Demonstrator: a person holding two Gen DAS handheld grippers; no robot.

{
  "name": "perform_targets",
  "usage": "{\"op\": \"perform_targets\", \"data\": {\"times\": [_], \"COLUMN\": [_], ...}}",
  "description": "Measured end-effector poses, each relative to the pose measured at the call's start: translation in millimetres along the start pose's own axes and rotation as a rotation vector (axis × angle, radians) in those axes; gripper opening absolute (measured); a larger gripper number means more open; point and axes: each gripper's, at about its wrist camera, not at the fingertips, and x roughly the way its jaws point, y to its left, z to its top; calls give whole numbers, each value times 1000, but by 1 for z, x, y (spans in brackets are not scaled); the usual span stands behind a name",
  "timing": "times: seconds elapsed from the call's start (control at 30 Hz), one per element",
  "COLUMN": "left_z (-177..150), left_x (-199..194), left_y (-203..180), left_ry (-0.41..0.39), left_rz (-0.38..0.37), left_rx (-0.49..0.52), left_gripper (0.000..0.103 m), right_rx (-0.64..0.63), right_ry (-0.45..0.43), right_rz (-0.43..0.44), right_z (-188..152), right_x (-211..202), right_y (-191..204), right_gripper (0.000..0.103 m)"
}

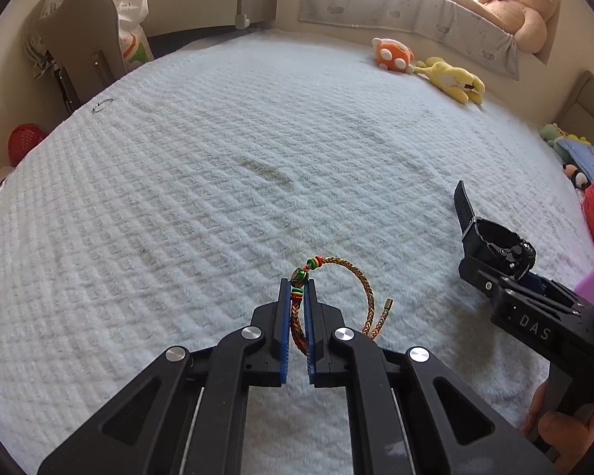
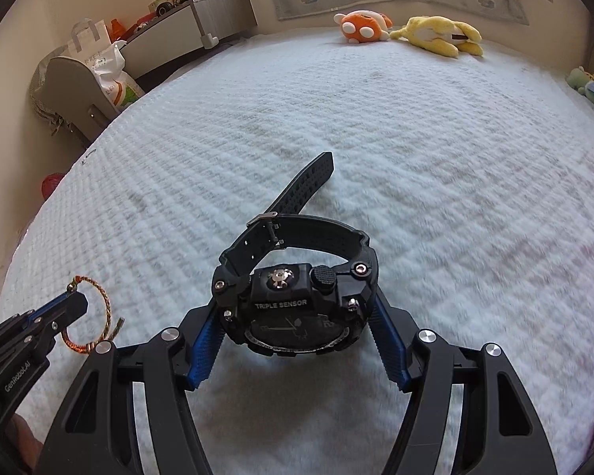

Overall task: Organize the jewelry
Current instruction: 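Lift the watch and braided bracelet and carry them over the pink tub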

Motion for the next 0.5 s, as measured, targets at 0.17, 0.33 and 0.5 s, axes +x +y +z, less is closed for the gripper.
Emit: {"op": "perform_targets", "data": {"times": [0.17,0.33,0.5], "left_z": [-15,-30,-40], "left_x": [-32,-64,-101], "left_y": [-3,-9,-18], "left_ry": [-11,-21,-48], "left_rz": [-9,-12,-28], "left_rx": [16,40,56], "left_gripper": [7,7,7], "right_rx": [23,23,44], "right_ry": [-5,-34,-73], "right_rz": [-2,3,25], "right_z": [-32,-56,-72], "right_x": [-40,-88,-139], "right_y": [4,12,15], "right_gripper": [65,65,65]}}
